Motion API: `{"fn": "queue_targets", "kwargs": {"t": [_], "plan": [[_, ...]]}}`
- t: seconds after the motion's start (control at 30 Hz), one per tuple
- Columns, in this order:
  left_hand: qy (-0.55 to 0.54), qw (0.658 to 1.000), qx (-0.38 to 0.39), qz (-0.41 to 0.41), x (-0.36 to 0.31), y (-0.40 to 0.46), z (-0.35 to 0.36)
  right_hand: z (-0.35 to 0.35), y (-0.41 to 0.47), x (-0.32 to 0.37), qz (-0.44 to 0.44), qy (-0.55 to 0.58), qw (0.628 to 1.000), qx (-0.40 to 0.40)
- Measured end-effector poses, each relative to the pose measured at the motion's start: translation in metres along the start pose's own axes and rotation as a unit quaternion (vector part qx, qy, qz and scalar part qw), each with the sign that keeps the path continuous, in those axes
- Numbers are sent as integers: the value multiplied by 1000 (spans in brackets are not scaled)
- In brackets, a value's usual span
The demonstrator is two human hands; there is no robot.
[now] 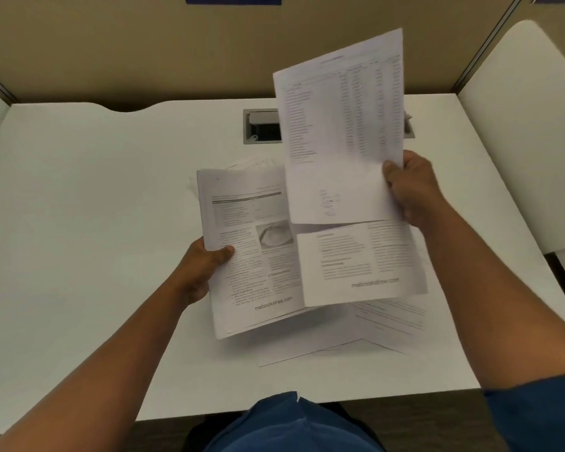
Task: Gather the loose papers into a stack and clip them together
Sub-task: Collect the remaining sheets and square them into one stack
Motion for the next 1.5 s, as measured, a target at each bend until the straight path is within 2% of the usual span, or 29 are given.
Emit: {"fn": "queue_targets", "kwargs": {"t": [0.27, 0.43, 0.77, 0.9, 0.97, 1.07, 1.2, 1.5], "plan": [[-55, 994, 93, 10, -7, -15, 31, 88, -37, -31, 93, 75, 986, 115], [-60, 995, 81, 12, -13, -23, 32, 106, -48, -36, 112, 87, 980, 142], [-129, 990, 49, 12, -19, -31, 31, 115, -62, -29, 80, 74, 990, 93], [-138, 987, 74, 19, -21, -32, 32, 116, -63, -28, 78, 75, 990, 86], [-153, 981, 114, 19, -21, -33, 36, 116, -62, -27, 79, 75, 991, 83], [-123, 977, 170, 17, -21, -32, 41, 115, -62, -26, 77, 77, 991, 75], [-49, 980, 191, 14, -18, -29, 37, 115, -61, -26, 84, 87, 990, 74], [0, 988, 155, 5, -16, -18, 22, 105, -49, -25, 80, 116, 989, 39]]}}
Point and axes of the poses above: each hand's wrist, its own y-axis towards the middle knuckle, its own z-axis out of the palm, x = y × z, the point moved 9 cm from there along y, towards the middle knuckle, and after that the axes turned 3 degrees about x, right-handed, at the moved point
